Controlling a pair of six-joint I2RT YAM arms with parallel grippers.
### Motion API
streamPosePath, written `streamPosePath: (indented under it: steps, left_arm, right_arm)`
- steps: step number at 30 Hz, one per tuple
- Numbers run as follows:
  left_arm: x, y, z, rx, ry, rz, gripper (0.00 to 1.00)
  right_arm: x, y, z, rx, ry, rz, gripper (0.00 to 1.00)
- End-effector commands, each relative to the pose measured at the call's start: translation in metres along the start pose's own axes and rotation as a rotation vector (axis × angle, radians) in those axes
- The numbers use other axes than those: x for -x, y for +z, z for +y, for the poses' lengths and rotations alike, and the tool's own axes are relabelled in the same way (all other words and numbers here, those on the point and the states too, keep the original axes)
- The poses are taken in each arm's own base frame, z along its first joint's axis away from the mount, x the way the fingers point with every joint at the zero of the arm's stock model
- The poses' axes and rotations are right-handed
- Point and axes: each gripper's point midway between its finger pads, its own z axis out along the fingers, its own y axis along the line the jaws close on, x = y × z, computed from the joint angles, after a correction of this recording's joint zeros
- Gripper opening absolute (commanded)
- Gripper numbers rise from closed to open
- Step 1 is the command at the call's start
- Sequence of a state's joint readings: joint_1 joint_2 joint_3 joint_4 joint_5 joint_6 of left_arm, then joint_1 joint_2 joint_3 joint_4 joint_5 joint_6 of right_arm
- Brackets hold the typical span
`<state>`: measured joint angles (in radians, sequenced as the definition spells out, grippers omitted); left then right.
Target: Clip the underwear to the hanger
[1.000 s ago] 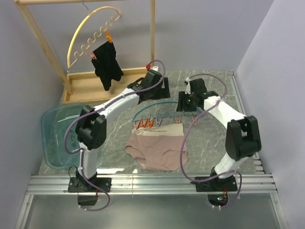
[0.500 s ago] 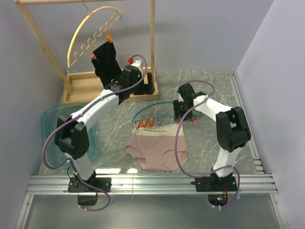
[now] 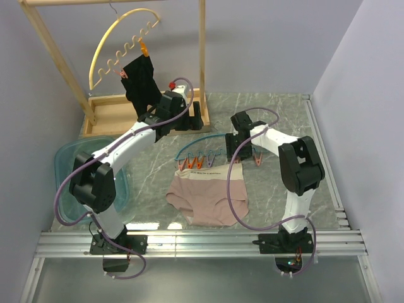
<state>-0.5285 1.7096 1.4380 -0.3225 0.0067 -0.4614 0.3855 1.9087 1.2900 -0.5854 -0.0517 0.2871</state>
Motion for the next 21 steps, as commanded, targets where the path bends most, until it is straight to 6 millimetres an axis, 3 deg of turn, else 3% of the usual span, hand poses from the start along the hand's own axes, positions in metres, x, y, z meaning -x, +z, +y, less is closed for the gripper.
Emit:
streamPosePath:
  steps: [1,6,9,15,21]
  left_arm:
    - [0.019,-0.018,-0.006,-0.026,-0.01,-0.06,0.98]
    - [0.018,-0.018,-0.004,-0.02,-0.001,-0.054,0.97]
    - [0.017,-0.021,-0.004,-0.028,0.013,-0.049,0.96]
    - [0.009,-0.026,-0.007,-0.067,0.049,-0.03,0.96]
    - [-0.003,-0.039,-0.03,-0.238,0.15,0.001,0.94]
  right_arm:
    - [0.024,-0.003,0.006,-0.021,0.024,-0.071,0.65]
    - [0.022,0.008,0.001,-0.054,0.041,-0.061,0.62]
    - [0.019,0.014,-0.001,-0.064,0.038,-0.048,0.53]
    - [0.022,0.012,0.003,-0.049,0.028,-0.05,0.21]
    - [0.031,0.001,0.012,-0.003,0.025,-0.071,0.0]
